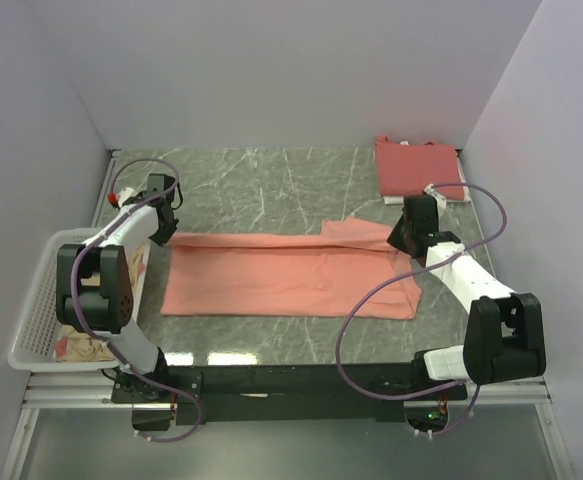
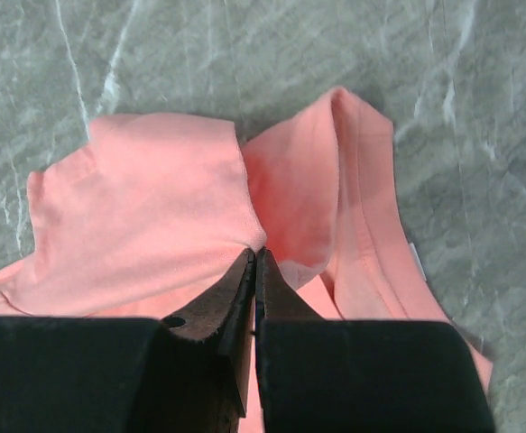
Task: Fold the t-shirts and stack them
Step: Fold the tshirt
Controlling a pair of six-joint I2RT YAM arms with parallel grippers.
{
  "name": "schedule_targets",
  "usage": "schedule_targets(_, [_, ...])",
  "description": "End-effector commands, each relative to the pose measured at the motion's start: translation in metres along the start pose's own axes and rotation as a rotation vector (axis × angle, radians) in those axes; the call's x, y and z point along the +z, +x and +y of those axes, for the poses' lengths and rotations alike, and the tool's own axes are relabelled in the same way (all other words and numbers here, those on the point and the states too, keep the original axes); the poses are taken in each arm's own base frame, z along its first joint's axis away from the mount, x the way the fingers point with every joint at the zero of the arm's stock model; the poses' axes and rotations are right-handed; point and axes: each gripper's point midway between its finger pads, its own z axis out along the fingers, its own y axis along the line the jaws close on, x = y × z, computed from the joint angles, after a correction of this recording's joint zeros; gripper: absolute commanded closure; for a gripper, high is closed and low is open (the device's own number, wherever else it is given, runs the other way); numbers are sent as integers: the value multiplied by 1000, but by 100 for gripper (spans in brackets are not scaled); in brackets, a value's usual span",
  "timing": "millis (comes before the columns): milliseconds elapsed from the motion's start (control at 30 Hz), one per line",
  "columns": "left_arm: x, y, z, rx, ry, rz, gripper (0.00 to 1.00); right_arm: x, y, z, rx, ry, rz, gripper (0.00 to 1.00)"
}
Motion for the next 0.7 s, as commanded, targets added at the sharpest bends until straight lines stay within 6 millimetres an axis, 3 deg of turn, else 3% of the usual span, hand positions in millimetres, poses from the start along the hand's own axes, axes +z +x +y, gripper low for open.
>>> schedule_targets(0, [-11, -9, -3, -68, 56, -34, 99, -7, -2, 1, 41, -18, -43, 95])
schedule_targets(200, [-7, 2, 5, -91, 58, -21, 99, -8, 12, -4, 63, -28, -21, 95])
schedule_targets(667, [-20, -3, 12, -102, 84, -34, 99, -17, 16, -9, 93, -27, -36, 95])
